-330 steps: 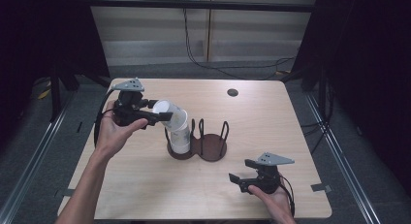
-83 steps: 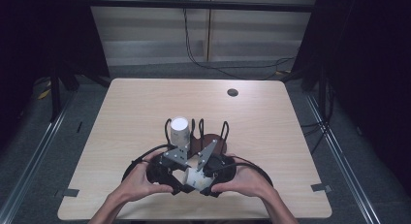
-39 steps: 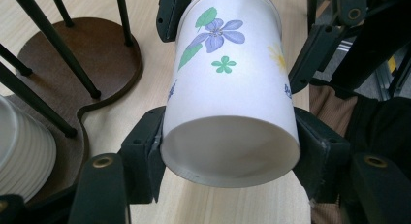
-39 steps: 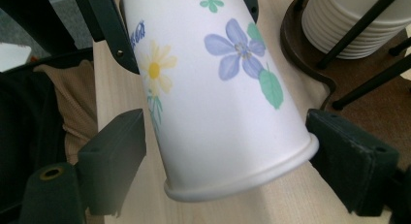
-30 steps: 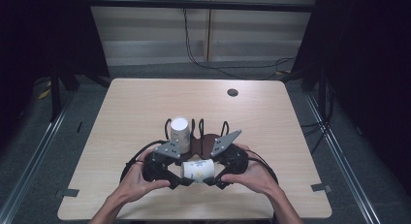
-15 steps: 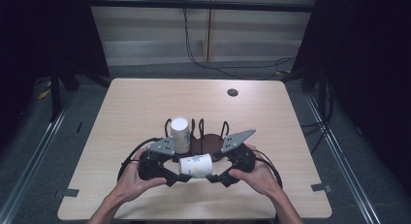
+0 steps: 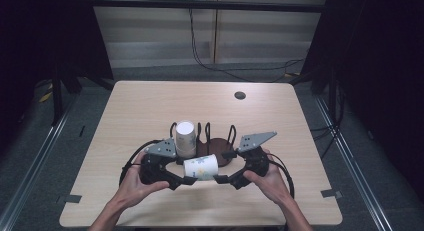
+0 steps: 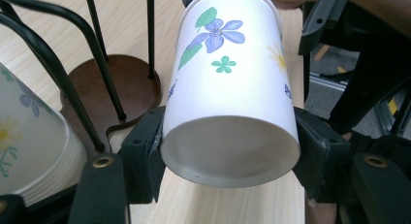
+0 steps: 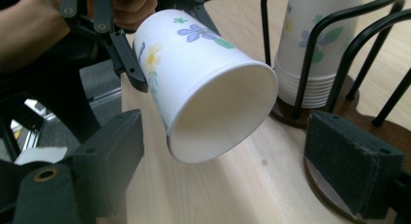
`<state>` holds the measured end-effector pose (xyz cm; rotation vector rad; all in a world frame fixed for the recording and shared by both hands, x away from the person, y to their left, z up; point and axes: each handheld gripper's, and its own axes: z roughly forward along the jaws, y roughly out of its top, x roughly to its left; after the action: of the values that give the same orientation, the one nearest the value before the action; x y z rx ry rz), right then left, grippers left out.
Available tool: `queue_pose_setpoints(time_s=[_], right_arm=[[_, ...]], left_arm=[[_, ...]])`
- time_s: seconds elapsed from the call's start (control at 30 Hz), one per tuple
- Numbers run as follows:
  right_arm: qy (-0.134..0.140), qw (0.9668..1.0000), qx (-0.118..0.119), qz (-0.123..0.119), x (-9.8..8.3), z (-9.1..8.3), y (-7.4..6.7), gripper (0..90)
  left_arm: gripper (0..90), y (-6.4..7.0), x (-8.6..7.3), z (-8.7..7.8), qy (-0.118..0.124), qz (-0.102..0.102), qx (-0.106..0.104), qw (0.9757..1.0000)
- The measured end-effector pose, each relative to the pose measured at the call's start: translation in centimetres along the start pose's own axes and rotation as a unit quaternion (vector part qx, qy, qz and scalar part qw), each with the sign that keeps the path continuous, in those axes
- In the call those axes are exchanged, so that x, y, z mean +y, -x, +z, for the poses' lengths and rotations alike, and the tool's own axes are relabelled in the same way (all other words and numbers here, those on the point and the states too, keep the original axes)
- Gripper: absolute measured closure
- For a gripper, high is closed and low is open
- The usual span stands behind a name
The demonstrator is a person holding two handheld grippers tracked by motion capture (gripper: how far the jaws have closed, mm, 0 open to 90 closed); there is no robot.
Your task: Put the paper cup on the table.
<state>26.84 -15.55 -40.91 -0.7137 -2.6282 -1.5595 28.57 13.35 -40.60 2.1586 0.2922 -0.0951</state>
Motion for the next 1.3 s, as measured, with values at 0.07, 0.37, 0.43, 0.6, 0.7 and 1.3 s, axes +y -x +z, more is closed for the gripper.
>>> queue_pose_setpoints(time_s=[0.07,0.37,0.43,0.6,0.7,1.3], right_arm=[[0.004,1.0,0.001,0.001,0.0,-0.1,0.0,14.0],[0.049,0.9986,0.011,0.016,0.1,-0.7,0.1,14.2],[0.059,0.998,0.014,0.018,0.1,-0.9,0.1,14.2],[0.08,0.9963,0.028,0.016,0.1,-1.0,0.1,14.1],[0.084,0.9956,0.037,0.019,0.0,-0.8,0.1,13.9],[0.117,0.9904,0.065,0.035,-0.3,-0.5,0.3,13.9]], left_arm=[[36.9,0.0,0.0,-0.1,0.007,-0.003,0.001,1.0],[36.7,0.3,0.2,0.1,0.021,-0.001,-0.001,0.9998],[36.7,0.4,0.3,-0.1,0.03,0.0,-0.002,0.9996],[36.7,0.5,0.4,-0.2,0.04,0.003,-0.004,0.9992],[36.7,0.6,0.5,-0.3,0.047,0.006,0.003,0.9989],[36.7,1.1,0.8,-0.3,0.055,0.009,-0.007,0.9984]])
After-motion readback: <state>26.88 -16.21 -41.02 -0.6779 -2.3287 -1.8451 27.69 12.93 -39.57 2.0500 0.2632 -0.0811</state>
